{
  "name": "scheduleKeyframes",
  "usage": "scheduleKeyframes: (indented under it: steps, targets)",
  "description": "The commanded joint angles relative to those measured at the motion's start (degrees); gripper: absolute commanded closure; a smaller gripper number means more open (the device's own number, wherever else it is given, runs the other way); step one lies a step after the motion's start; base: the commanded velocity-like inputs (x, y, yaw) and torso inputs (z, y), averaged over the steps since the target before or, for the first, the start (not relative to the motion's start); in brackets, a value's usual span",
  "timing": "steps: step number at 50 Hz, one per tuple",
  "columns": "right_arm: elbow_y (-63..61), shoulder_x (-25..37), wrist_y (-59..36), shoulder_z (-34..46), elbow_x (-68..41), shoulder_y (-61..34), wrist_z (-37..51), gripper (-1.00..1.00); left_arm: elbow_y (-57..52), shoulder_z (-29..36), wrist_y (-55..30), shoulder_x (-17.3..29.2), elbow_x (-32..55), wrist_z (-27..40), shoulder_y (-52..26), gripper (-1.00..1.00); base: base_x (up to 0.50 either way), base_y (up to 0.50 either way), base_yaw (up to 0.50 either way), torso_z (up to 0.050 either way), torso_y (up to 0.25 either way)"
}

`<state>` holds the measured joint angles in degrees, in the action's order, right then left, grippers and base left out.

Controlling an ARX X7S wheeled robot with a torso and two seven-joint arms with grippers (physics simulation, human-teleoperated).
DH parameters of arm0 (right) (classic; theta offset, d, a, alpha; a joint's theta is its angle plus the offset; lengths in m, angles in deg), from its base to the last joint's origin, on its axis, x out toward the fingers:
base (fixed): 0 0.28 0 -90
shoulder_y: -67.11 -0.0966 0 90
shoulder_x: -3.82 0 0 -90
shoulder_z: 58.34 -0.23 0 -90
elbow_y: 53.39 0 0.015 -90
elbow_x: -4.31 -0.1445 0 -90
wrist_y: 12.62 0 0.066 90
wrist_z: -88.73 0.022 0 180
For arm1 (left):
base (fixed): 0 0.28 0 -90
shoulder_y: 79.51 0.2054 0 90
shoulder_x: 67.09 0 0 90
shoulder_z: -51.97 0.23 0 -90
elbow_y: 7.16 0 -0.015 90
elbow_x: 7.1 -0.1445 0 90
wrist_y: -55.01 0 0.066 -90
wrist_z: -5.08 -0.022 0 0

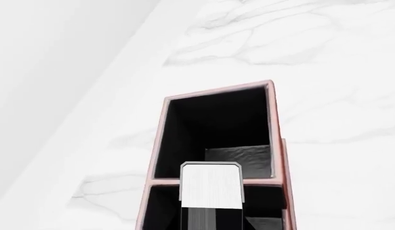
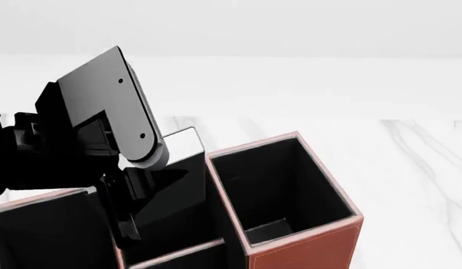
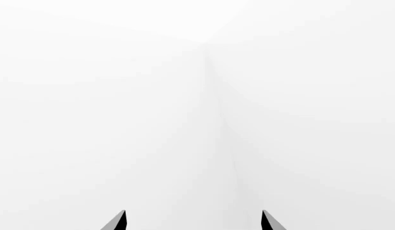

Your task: Pick up the book and place it in the front compartment of the caddy.

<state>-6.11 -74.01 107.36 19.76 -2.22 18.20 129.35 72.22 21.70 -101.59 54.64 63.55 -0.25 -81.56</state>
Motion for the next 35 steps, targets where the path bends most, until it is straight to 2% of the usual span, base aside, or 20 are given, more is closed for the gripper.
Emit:
scheduleKeyframes:
  steps: [1,35]
  targets:
    - [-0.3,-0.2,-0.3,-0.1,0.0,0.1,-0.2,-1.00,1.2,0.8,2.6,0.2,-4.4,-0.5,1.5,1.00,0.00,0.00,0.00,0.000,0.000]
    - [-0.6,-0.8,-0.3,-0.5,-0.3,0.4,-1.1,-1.00,5.7,5.6,8.7,-1.3,-11.0,-3.5,6.7,1.00,0.00,0.00,0.00,0.000,0.002]
